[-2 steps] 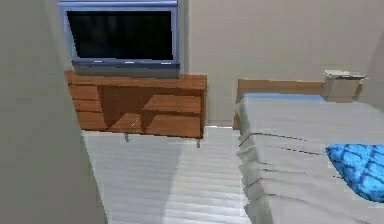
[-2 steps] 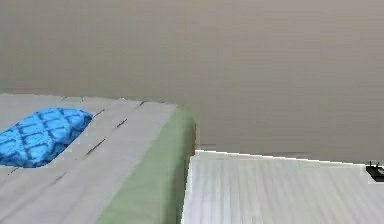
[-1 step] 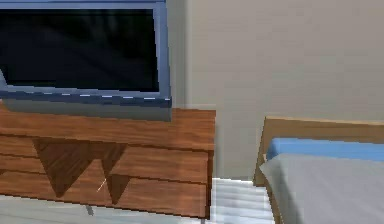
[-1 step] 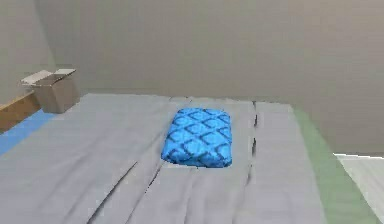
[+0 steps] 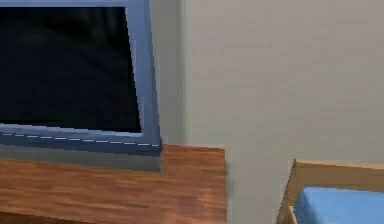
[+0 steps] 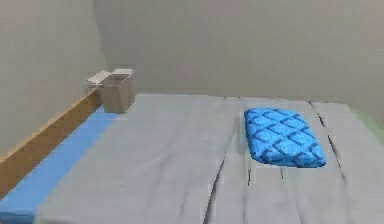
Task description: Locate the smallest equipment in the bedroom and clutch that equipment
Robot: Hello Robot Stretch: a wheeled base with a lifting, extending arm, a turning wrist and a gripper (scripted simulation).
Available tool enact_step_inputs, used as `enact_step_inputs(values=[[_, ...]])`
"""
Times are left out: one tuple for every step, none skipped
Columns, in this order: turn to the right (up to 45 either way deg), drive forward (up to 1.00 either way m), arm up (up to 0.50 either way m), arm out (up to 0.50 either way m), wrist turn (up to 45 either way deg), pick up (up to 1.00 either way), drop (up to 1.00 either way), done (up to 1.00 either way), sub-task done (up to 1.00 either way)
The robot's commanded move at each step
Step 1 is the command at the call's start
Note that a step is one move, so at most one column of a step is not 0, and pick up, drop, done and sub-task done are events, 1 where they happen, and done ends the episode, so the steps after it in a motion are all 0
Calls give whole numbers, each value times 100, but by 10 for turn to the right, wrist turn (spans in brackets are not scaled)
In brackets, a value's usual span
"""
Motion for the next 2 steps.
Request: enact_step_inputs(values=[[-450,0,0,0,0,0,0,0,0],[-360,0,0,0,0,0,0,0,0]])
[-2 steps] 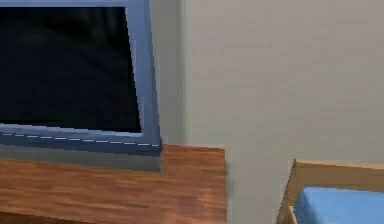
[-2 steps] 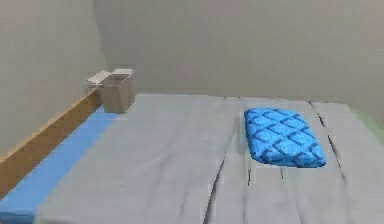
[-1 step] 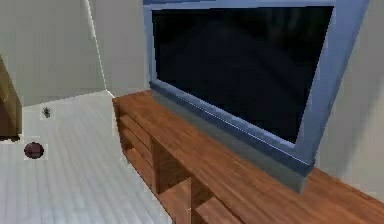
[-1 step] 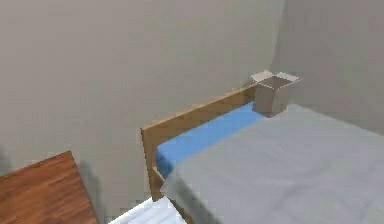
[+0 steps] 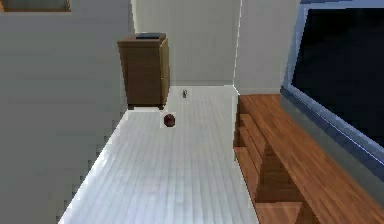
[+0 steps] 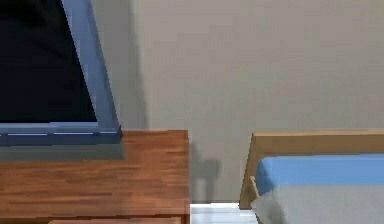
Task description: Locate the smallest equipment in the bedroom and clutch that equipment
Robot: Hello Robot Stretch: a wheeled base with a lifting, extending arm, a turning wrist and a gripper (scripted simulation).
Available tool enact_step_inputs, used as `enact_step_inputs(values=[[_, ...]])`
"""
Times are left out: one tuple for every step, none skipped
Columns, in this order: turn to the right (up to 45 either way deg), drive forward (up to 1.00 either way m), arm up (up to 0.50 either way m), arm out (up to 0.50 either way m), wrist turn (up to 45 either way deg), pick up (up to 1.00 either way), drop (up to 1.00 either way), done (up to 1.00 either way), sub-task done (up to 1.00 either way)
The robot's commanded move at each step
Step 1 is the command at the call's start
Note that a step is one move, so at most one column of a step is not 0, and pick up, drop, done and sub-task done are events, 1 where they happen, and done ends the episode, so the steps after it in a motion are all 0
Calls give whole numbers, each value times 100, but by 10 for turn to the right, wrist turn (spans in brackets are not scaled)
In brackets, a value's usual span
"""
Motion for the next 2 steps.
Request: enact_step_inputs(values=[[0,100,0,0,0,0,0,0,0],[-30,0,0,0,0,0,0,0,0]])
